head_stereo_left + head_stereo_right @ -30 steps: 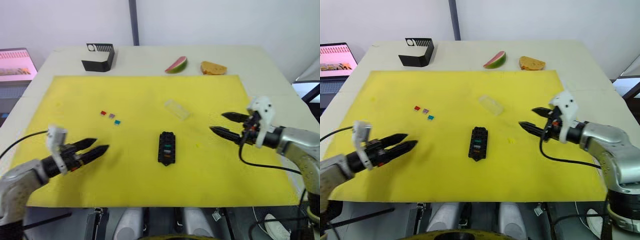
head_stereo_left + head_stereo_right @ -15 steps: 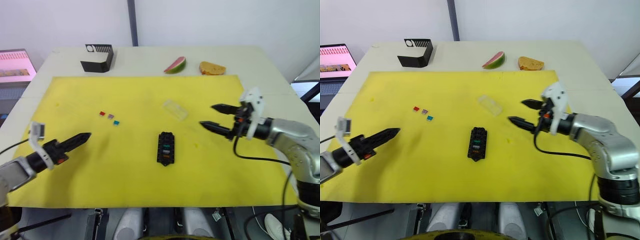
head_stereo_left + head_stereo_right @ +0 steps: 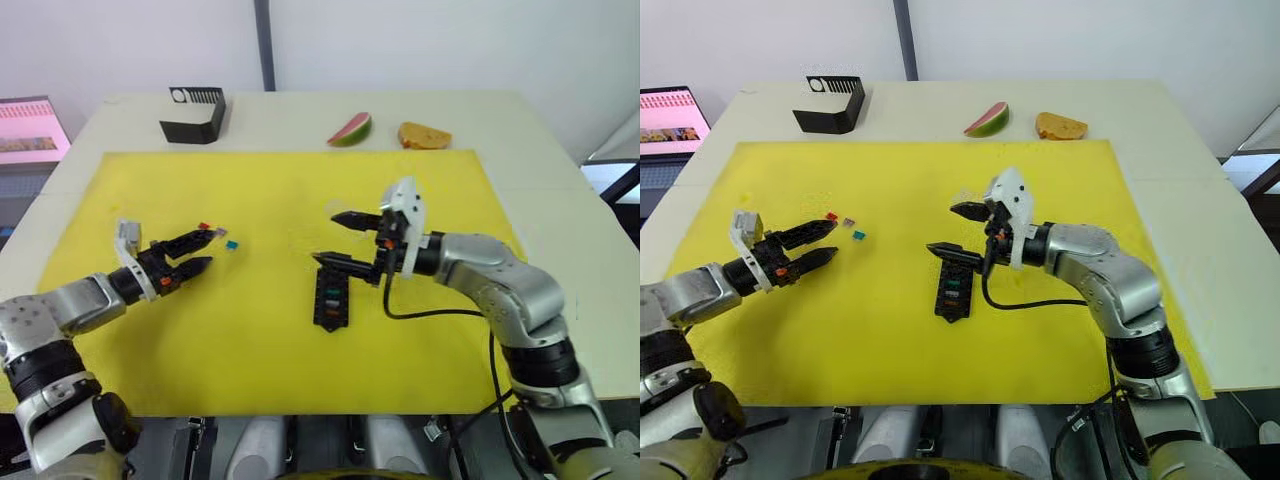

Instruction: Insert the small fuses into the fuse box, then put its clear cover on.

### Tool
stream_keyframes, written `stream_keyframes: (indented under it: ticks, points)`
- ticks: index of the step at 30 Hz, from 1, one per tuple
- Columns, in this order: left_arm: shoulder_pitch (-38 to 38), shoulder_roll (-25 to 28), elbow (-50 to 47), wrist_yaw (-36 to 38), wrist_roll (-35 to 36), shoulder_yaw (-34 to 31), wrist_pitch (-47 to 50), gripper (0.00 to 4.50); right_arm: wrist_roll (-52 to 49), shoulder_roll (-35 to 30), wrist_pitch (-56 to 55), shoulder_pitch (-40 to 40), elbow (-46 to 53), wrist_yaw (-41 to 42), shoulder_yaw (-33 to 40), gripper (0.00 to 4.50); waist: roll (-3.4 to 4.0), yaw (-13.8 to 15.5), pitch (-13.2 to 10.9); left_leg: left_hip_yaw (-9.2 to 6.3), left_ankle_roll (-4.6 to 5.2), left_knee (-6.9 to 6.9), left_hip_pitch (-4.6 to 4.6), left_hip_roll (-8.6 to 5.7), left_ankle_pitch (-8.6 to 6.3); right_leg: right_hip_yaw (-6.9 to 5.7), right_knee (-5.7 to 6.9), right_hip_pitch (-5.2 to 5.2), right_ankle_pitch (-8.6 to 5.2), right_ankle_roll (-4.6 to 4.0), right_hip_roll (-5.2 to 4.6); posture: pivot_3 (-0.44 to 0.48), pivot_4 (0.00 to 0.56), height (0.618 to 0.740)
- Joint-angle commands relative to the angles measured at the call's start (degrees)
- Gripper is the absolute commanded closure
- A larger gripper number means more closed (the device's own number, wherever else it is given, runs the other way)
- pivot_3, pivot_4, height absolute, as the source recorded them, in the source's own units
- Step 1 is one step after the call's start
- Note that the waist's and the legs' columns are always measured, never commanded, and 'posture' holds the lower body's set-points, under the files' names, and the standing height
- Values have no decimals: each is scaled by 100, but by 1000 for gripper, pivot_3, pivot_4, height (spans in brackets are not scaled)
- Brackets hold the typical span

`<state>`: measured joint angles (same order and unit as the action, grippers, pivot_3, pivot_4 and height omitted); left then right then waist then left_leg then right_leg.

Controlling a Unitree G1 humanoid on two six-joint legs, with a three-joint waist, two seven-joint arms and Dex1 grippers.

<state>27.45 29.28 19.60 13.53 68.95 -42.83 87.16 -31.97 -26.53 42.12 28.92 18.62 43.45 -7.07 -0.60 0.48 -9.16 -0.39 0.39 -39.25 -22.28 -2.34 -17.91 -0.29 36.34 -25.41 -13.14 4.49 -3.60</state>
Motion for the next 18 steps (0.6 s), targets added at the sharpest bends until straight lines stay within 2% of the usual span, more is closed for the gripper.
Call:
stream_keyframes:
  ticks: [1, 8, 11, 18]
  points:
    - [33, -30, 211, -45, -34, 48, 172, 0, 55, 145, -168, 120, 98, -99, 1, 92, 0, 4, 1, 0, 0, 0, 0, 0, 0, 0, 2, 0, 0, 0, 0, 0, 150, 740]
    - [480, -161, 829, -11, -347, 186, -191, 0, 104, 110, -117, 105, 167, -147, -18, 92, -1, 41, 3, -4, -1, -1, 1, -9, 1, 0, 1, 5, 0, 0, -5, 0, 150, 740]
    - [542, -155, 799, 275, -485, 484, -182, 0, 133, 43, -76, 68, 195, -158, -9, 92, 0, 41, 4, -7, -3, -1, 2, -12, 2, -1, 3, 7, 0, 0, -6, 0, 150, 740]
    - [850, -316, 1010, 362, -715, 601, -237, 0, 168, -1, -41, 29, 229, -224, 20, 92, 0, 53, 5, -10, -3, -1, 3, -16, 2, -1, 3, 9, 0, 0, -9, 0, 150, 740]
